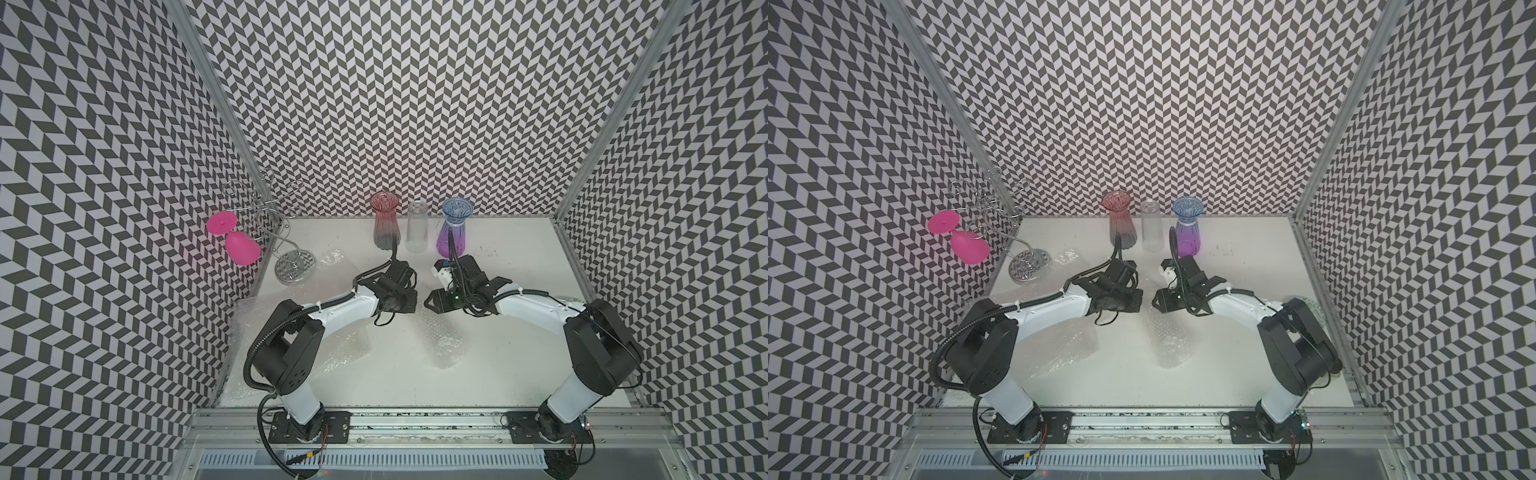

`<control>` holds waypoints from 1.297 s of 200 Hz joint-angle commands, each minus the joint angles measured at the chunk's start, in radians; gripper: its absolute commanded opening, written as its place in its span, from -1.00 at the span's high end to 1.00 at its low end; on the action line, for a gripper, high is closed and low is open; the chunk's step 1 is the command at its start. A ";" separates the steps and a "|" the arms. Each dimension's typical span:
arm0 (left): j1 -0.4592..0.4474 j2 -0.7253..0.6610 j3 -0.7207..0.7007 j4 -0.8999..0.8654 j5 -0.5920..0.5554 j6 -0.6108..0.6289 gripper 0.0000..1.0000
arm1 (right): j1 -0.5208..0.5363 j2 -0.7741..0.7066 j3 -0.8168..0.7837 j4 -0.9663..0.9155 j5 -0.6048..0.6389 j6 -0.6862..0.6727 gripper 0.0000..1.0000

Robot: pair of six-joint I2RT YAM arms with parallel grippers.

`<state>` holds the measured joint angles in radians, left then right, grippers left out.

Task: Unwrap the vase from the bubble wrap
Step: Unwrap the bubble wrap at the center of the board.

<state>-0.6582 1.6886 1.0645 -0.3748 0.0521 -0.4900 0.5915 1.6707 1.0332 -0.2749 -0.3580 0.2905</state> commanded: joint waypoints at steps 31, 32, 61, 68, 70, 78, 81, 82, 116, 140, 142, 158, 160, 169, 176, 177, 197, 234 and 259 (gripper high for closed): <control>0.025 -0.042 -0.039 0.017 -0.003 -0.001 1.00 | 0.002 0.014 -0.003 0.001 0.011 -0.035 0.66; 0.025 -0.043 -0.040 0.017 -0.003 -0.001 1.00 | 0.003 0.013 -0.003 0.001 0.012 -0.035 0.67; 0.031 -0.061 -0.062 0.028 0.001 -0.007 1.00 | 0.003 -0.027 -0.013 -0.001 0.043 -0.045 0.96; 0.034 -0.064 -0.066 0.027 0.000 -0.006 1.00 | 0.001 -0.038 -0.015 -0.004 0.049 -0.048 1.00; 0.035 -0.066 -0.067 0.027 -0.001 -0.007 1.00 | 0.002 -0.042 -0.015 -0.005 0.051 -0.051 1.00; 0.037 -0.072 -0.072 0.027 -0.003 -0.006 1.00 | 0.001 -0.056 -0.016 -0.009 0.061 -0.056 1.00; 0.039 -0.074 -0.075 0.027 -0.004 -0.006 1.00 | 0.001 -0.061 -0.018 -0.009 0.065 -0.058 1.00; 0.040 -0.074 -0.075 0.027 -0.005 -0.006 1.00 | 0.001 -0.064 -0.018 -0.010 0.067 -0.060 1.00; 0.068 -0.111 -0.130 0.037 -0.014 -0.013 1.00 | 0.006 -0.140 -0.034 -0.051 0.200 -0.110 1.00; 0.092 -0.120 -0.166 0.058 0.000 -0.030 1.00 | 0.007 -0.208 -0.073 -0.062 0.317 -0.140 1.00; 0.094 -0.120 -0.168 0.059 0.002 -0.031 1.00 | 0.007 -0.211 -0.077 -0.064 0.324 -0.141 1.00; 0.102 -0.119 -0.184 0.075 0.008 -0.039 1.00 | 0.007 -0.237 -0.098 -0.070 0.351 -0.146 1.00; 0.103 -0.119 -0.185 0.078 0.008 -0.040 1.00 | 0.007 -0.239 -0.101 -0.071 0.353 -0.146 1.00; 0.107 -0.117 -0.192 0.084 0.012 -0.044 1.00 | 0.007 -0.244 -0.113 -0.073 0.361 -0.147 1.00; 0.109 -0.115 -0.197 0.088 0.012 -0.047 1.00 | 0.007 -0.248 -0.122 -0.076 0.368 -0.148 1.00; 0.109 -0.114 -0.197 0.088 0.012 -0.047 1.00 | 0.007 -0.248 -0.123 -0.076 0.369 -0.148 1.00; 0.112 -0.113 -0.209 0.095 0.014 -0.051 1.00 | 0.007 -0.258 -0.146 -0.084 0.392 -0.151 1.00; 0.112 -0.123 -0.228 0.098 0.011 -0.056 1.00 | 0.006 -0.269 -0.183 -0.087 0.446 -0.155 1.00; 0.110 -0.137 -0.239 0.096 0.012 -0.053 1.00 | 0.006 -0.265 -0.185 -0.089 0.439 -0.152 1.00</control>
<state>-0.5743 1.5848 0.8543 -0.2344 0.1421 -0.5350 0.6113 1.4403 0.8570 -0.3397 -0.0181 0.1528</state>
